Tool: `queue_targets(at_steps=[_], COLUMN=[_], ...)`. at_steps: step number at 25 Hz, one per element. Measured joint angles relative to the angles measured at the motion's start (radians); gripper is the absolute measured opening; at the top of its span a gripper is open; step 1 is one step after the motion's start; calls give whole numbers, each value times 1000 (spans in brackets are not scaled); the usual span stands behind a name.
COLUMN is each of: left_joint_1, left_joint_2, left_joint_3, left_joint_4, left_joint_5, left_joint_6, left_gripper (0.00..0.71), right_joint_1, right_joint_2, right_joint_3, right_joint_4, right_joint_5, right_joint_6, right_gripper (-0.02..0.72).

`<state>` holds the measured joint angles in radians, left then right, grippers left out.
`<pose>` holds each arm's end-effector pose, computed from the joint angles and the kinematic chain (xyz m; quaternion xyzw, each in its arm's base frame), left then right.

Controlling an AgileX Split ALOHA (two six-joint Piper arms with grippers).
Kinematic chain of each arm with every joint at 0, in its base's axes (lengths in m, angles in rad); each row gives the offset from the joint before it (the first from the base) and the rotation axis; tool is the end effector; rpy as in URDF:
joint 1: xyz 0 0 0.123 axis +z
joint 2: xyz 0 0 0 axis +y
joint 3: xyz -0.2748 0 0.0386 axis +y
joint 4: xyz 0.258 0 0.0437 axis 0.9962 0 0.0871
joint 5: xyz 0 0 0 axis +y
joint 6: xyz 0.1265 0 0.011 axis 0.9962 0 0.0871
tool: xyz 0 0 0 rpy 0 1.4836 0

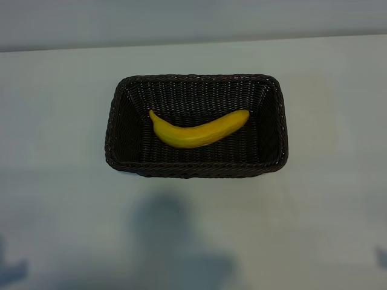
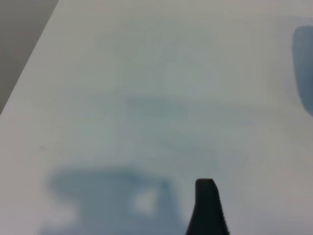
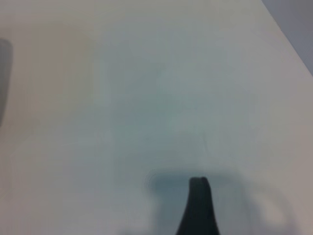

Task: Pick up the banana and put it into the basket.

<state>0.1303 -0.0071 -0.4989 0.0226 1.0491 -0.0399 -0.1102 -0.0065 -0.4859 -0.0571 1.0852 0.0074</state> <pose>0.0427 0.0081 0.2670 -0.0725 0.8454 0.0352 0.5279 0.0416 -0.0111 0.2589 0.0519 0.8596 -0.0546 0.5054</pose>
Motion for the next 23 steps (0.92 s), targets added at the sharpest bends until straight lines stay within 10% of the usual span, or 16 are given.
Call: queue_targets(at_steps=[23], left_joint_1=[0], left_joint_2=[0], left_joint_3=[0], left_joint_4=[3], left_joint_5=[0], left_joint_6=[0], left_gripper=[548], right_joint_1=[0], right_joint_2=[-1], right_joint_3=[0], right_joint_4=[0], right_joint_5=[0], right_joint_6=[0], right_gripper=[448])
